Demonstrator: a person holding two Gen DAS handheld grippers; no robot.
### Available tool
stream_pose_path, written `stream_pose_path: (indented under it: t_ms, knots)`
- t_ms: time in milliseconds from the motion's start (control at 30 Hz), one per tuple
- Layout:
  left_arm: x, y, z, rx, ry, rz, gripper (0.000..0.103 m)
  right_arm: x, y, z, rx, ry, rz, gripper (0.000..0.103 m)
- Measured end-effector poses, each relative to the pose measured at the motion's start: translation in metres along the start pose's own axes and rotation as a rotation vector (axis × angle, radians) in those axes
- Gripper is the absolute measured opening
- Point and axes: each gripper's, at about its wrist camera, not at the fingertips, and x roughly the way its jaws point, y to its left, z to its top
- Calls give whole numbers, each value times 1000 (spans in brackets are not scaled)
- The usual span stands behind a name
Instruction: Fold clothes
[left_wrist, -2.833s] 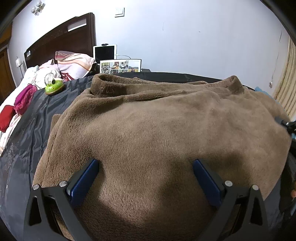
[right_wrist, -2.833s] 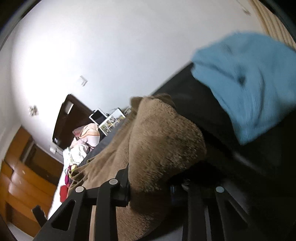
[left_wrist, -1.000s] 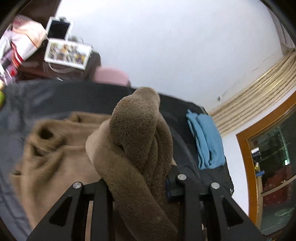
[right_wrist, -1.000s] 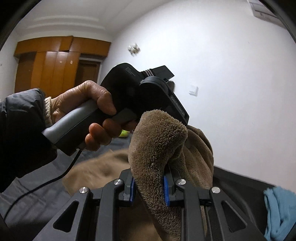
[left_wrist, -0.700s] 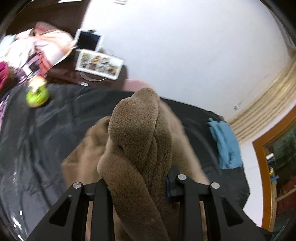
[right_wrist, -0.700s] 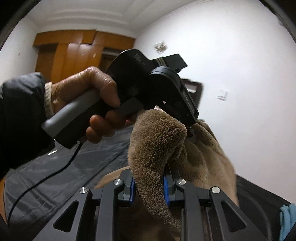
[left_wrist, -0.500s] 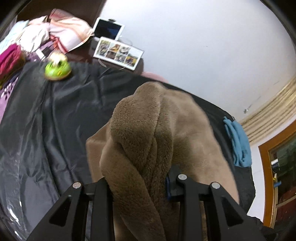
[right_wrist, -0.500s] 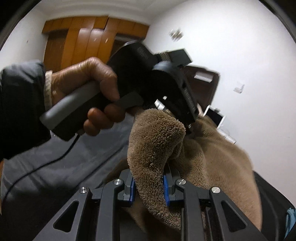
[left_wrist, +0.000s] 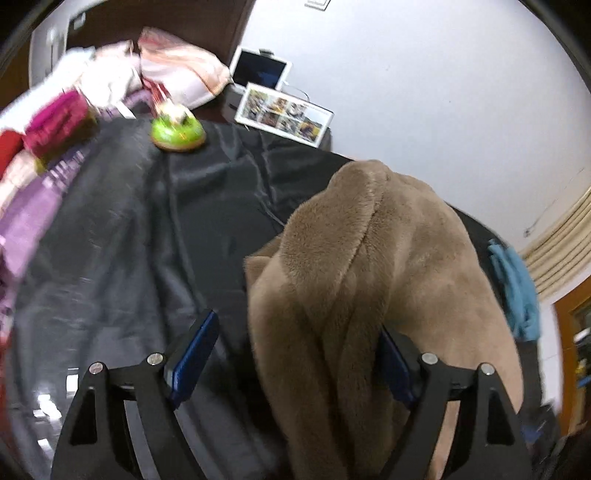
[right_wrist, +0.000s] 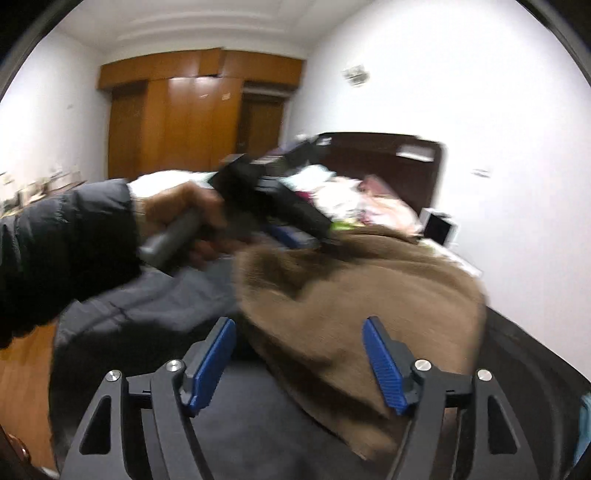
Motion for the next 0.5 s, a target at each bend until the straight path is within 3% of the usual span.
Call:
stream_pose_path:
  t_ms: [133, 200, 333, 500]
  knots:
    - [-35, -21, -15, 89, -69, 85, 85, -16, -36, -15, 63, 52, -105, 76]
    - [-52, -38, -25, 128, -106, 63, 85, -18, -51, -23, 100, 92, -126, 76]
    - [-69, -73, -46, 207, -147, 27, 86, -7, -53, -28, 144, 147, -76, 76]
    - [-41, -93, -70, 298, -117, 168, 86, 17, -54, -25, 174, 206, -162, 76]
